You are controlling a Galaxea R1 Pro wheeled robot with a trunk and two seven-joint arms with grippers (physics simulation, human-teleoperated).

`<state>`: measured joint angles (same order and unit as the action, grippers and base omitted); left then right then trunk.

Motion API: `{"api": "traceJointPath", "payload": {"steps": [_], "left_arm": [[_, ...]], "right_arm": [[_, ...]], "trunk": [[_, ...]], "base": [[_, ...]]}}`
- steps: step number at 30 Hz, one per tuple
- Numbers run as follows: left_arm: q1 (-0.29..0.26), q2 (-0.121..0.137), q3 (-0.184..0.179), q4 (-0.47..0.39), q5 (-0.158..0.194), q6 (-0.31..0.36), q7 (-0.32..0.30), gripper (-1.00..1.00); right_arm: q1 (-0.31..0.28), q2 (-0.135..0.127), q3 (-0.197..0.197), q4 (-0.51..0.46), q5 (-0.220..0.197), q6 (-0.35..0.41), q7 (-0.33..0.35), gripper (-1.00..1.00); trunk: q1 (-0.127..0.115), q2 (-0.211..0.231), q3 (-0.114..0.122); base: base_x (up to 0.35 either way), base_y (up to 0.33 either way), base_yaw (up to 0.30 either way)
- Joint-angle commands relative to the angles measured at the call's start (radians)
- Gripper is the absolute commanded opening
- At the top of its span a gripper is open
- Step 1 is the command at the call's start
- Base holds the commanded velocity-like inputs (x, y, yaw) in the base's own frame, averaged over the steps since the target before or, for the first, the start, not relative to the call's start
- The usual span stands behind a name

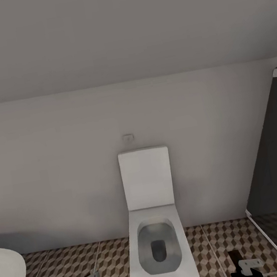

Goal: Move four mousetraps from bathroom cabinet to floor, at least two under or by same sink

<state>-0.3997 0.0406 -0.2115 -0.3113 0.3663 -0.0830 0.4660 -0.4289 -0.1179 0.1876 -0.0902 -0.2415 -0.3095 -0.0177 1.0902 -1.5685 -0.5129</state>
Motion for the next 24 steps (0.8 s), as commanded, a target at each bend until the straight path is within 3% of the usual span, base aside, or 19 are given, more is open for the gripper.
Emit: {"api": "traceJointPath", "payload": {"steps": [1, 4, 24], "left_arm": [[-0.001, 0.001, -0.009, 0.000, 0.009, -0.004, 0.006, -1.00], [-0.001, 0.001, -0.007, 0.000, 0.011, -0.003, 0.005, -1.00], [-0.001, 0.001, -0.005, 0.000, 0.014, -0.004, 0.005, -1.00]], "right_arm": [[-0.001, 0.000, 0.008, 0.000, -0.010, -0.003, 0.002, -1.00], [-0.001, 0.000, 0.007, -0.001, -0.010, -0.004, 0.002, -1.00], [-0.001, 0.000, 0.007, -0.002, -0.010, -0.007, 0.000, -1.00]], "trunk": [[0.000, -0.001, -0.001], [0.000, -0.001, -0.001], [0.077, -0.141, -0.064]], "base": [[0.000, 0.000, 0.000], [0.000, 0.000, 0.000], [0.000, 0.000, 0.000]]}}
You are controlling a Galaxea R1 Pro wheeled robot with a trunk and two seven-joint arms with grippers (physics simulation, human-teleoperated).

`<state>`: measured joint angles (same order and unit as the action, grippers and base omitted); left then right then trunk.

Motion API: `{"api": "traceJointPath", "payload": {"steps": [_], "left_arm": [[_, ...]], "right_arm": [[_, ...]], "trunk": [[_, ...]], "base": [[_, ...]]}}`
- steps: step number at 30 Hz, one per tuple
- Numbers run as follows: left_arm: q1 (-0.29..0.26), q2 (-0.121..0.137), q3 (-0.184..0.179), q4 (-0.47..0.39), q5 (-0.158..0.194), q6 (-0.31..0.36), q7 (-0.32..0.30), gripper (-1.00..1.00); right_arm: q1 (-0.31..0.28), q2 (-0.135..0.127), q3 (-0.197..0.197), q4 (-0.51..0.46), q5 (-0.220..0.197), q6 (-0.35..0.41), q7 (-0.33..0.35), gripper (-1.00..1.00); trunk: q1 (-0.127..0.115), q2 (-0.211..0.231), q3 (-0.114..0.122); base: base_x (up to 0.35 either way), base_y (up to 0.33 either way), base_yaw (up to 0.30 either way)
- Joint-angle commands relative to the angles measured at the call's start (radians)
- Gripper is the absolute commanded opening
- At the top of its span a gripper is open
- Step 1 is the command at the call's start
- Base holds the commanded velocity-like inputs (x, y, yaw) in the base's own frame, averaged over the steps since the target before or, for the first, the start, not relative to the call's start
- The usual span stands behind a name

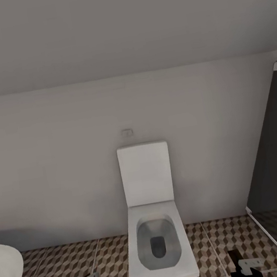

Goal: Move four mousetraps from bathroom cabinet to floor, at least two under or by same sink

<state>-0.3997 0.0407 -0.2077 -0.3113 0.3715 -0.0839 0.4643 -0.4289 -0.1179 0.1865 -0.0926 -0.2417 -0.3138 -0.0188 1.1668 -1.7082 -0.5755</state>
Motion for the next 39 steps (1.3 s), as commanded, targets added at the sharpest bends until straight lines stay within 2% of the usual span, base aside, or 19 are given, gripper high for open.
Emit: {"api": "traceJointPath", "payload": {"steps": [1, 24, 32, 39], "left_arm": [[-0.001, 0.001, -0.009, 0.000, 0.009, -0.004, 0.007, -1.00], [-0.001, 0.001, -0.009, 0.000, 0.009, -0.004, 0.008, -1.00], [-0.001, 0.000, -0.009, -0.001, 0.010, -0.004, 0.008, -1.00], [-0.001, 0.001, -0.012, -0.005, 0.009, -0.004, 0.008, -1.00]], "right_arm": [[-0.001, 0.000, 0.008, 0.001, -0.010, -0.003, 0.000, -1.00], [-0.001, 0.000, 0.007, -0.008, -0.010, -0.001, 0.006, -1.00], [-0.001, 0.000, 0.007, -0.007, -0.010, -0.002, 0.007, -1.00], [-0.001, 0.000, 0.010, -0.007, -0.007, -0.004, 0.007, -1.00]], "trunk": [[0.004, -0.008, -0.004], [0.092, -0.169, -0.076], [0.092, -0.169, -0.076], [0.119, -0.218, -0.098]], "base": [[0.000, 0.000, 0.000], [0.000, 0.000, 0.000], [0.000, 0.000, 0.000], [0.000, 0.000, 0.000]]}}
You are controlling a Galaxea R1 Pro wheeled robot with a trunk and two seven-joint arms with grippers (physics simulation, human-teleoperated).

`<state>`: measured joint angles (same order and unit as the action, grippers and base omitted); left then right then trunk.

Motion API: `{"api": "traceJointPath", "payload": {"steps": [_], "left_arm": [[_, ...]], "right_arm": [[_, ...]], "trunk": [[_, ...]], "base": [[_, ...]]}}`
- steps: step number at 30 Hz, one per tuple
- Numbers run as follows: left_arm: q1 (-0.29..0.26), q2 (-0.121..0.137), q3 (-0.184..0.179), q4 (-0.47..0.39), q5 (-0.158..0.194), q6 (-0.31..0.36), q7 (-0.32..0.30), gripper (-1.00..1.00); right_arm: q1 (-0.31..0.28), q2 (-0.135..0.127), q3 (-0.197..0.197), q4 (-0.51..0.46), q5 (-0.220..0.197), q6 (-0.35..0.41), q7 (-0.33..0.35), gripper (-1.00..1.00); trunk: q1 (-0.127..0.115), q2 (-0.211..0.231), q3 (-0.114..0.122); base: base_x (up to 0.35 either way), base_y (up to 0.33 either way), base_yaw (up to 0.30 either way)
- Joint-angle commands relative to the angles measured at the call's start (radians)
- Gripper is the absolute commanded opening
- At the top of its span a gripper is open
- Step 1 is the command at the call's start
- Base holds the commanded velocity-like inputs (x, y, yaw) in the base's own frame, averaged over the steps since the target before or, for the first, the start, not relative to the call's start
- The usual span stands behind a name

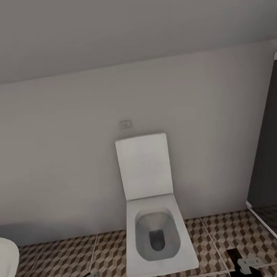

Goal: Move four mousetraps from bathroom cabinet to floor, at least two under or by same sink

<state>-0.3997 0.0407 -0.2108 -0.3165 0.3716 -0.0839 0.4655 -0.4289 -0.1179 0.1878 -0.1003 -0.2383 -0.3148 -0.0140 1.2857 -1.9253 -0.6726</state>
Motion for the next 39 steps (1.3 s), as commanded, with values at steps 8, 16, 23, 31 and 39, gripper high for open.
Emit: {"api": "traceJointPath", "payload": {"steps": [8, 16, 23, 31, 39], "left_arm": [[-0.001, 0.000, -0.011, -0.002, 0.007, -0.004, 0.007, -1.00], [-0.001, 0.000, -0.010, -0.003, 0.007, -0.004, 0.007, -1.00], [-0.001, -0.001, -0.009, -0.003, 0.006, -0.004, 0.008, -1.00], [-0.001, -0.001, -0.010, -0.003, 0.006, -0.004, 0.008, -1.00], [-0.001, -0.001, -0.010, -0.003, 0.006, -0.004, 0.010, -1.00]], "right_arm": [[-0.001, 0.000, 0.009, 0.001, -0.007, -0.004, 0.002, -1.00], [-0.001, 0.000, 0.009, 0.001, -0.007, -0.004, 0.002, -1.00], [-0.001, 0.000, 0.009, 0.001, -0.007, -0.004, 0.002, -1.00], [-0.001, 0.000, 0.009, 0.001, -0.007, -0.004, 0.002, -1.00], [-0.001, 0.000, 0.009, 0.001, -0.006, -0.004, 0.002, -1.00]], "trunk": [[0.031, -0.057, -0.026], [0.061, -0.113, -0.051], [0.088, -0.162, -0.073], [0.119, -0.218, -0.098], [0.149, -0.274, -0.123]], "base": [[0.000, 0.000, 0.000], [0.000, 0.000, 0.000], [0.000, 0.000, 0.000], [0.111, 0.000, 0.000], [0.073, 0.000, 0.000]]}}
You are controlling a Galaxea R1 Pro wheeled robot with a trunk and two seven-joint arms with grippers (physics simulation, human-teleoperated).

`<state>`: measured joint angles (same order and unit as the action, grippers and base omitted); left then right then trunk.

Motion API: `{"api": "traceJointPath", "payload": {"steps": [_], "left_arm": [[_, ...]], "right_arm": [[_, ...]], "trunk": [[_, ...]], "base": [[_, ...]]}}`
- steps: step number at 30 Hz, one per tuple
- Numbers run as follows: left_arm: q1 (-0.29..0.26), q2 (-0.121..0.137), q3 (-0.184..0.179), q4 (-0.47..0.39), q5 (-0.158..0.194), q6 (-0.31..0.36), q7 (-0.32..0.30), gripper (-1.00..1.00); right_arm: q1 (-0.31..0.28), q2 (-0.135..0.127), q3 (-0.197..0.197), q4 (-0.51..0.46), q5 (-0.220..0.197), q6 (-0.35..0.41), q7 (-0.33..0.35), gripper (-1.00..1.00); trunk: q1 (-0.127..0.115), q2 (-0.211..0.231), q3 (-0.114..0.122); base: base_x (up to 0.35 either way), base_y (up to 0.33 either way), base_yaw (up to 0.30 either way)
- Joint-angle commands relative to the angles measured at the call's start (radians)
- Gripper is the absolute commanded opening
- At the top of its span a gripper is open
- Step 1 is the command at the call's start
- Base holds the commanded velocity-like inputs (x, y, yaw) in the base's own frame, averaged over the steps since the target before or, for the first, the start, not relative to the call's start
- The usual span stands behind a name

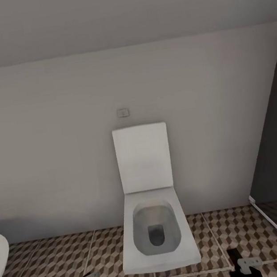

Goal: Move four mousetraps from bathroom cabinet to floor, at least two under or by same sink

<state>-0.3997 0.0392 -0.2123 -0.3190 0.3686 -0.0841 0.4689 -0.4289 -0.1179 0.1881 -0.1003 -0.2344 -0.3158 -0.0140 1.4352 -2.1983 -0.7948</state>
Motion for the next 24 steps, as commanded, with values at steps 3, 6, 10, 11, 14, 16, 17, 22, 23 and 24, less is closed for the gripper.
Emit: {"api": "traceJointPath", "payload": {"steps": [3, 6, 10, 11, 14, 16, 17, 22, 23, 24], "left_arm": [[-0.001, 0.001, -0.009, 0.000, 0.009, -0.005, 0.008, -1.00], [-0.001, 0.001, -0.008, 0.000, 0.008, -0.022, 0.010, -1.00], [-0.001, 0.001, -0.007, 0.000, 0.011, -0.042, 0.008, -1.00], [-0.001, 0.001, -0.007, 0.000, 0.012, -0.044, 0.008, -1.00], [-0.001, 0.001, -0.007, 0.000, 0.012, -0.046, 0.007, -1.00], [-0.001, 0.000, -0.007, 0.000, 0.012, -0.047, 0.007, -1.00], [-0.001, 0.000, -0.007, 0.000, 0.012, -0.047, 0.007, -1.00], [-0.001, -0.001, -0.007, 0.000, 0.011, -0.048, 0.007, -1.00], [-0.001, -0.001, -0.007, 0.000, 0.010, -0.048, 0.007, -1.00], [-0.001, -0.001, -0.007, 0.000, 0.010, -0.048, 0.007, -1.00]], "right_arm": [[-0.001, 0.000, 0.009, 0.001, -0.010, -0.003, 0.002, -1.00], [-0.001, 0.000, 0.010, 0.001, -0.010, -0.003, 0.002, -1.00], [-0.001, 0.000, 0.010, 0.001, -0.011, -0.003, 0.002, -1.00], [-0.001, 0.000, 0.010, 0.001, -0.011, -0.003, 0.002, -1.00], [-0.001, 0.000, 0.010, 0.001, -0.011, -0.003, 0.002, -1.00], [-0.001, 0.000, 0.010, 0.001, -0.011, -0.003, 0.002, -1.00], [-0.001, 0.000, 0.010, 0.001, -0.011, -0.003, 0.002, -1.00], [-0.001, 0.000, 0.010, 0.000, -0.010, -0.003, 0.002, -1.00], [-0.001, 0.000, 0.010, 0.000, -0.010, -0.003, 0.002, -1.00], [-0.001, 0.000, 0.009, 0.000, -0.010, -0.003, 0.002, -1.00]], "trunk": [[0.011, -0.022, -0.010], [0.019, -0.036, -0.017], [0.019, -0.036, -0.017], [0.019, -0.036, -0.017], [0.019, -0.036, -0.017], [0.019, -0.036, -0.017], [0.019, -0.036, -0.017], [0.019, -0.036, -0.017], [0.019, -0.036, -0.017], [0.023, -0.043, -0.020]], "base": [[0.007, 0.000, 0.000], [0.003, 0.000, 0.000], [0.000, 0.000, 0.000], [0.000, 0.000, 0.000], [0.000, 0.000, 0.000], [0.000, 0.000, 0.000], [0.000, 0.000, 0.000], [0.000, 0.000, 0.000], [0.000, 0.000, 0.000], [0.000, 0.000, 0.000]]}}
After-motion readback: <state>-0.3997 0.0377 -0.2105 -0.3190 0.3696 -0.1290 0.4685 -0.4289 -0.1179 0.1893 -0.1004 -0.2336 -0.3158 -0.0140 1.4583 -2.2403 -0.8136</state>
